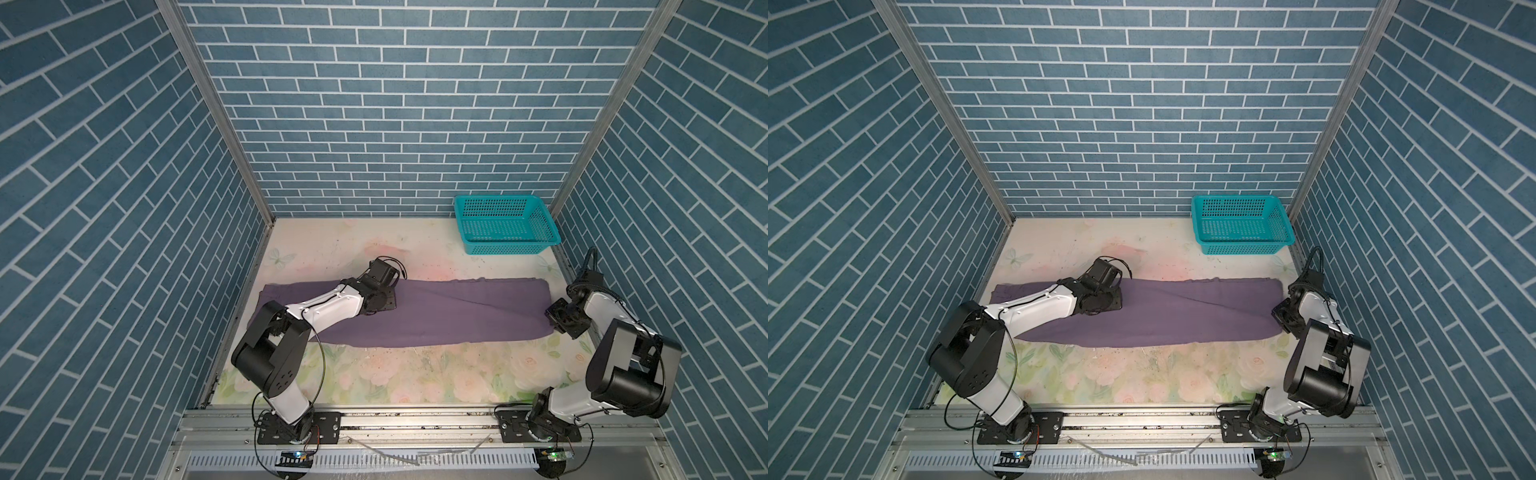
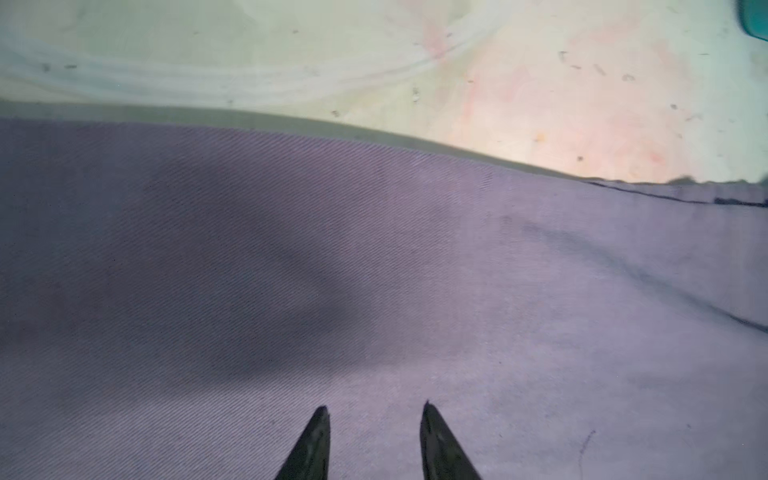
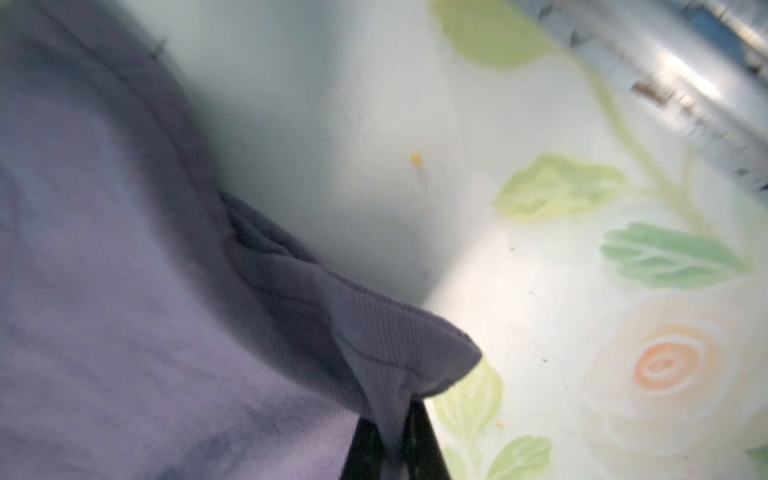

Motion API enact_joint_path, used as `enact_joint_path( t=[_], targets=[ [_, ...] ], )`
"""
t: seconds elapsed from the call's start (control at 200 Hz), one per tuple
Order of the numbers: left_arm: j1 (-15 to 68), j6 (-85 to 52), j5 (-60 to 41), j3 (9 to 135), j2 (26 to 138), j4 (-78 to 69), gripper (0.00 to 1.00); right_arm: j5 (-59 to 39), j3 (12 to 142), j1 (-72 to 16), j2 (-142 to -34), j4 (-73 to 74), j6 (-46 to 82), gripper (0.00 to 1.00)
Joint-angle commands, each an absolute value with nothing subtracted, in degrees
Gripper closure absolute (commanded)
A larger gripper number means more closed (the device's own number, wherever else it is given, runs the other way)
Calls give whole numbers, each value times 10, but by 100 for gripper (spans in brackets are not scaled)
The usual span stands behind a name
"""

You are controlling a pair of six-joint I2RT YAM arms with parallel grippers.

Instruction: Fold and stack the trousers

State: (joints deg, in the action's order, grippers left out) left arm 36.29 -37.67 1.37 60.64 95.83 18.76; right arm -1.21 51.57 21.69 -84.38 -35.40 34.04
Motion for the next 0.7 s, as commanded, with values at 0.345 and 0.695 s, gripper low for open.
enact_joint_path(
  t=[0.345,0.695],
  targets=[
    [500,-383,-11,800,1079,227,62,-21,460,223,-765,-310,349,100],
    [523,-404,-94,856,1180,161,64,-41,524,192,-743,-300,282,100]
  ],
)
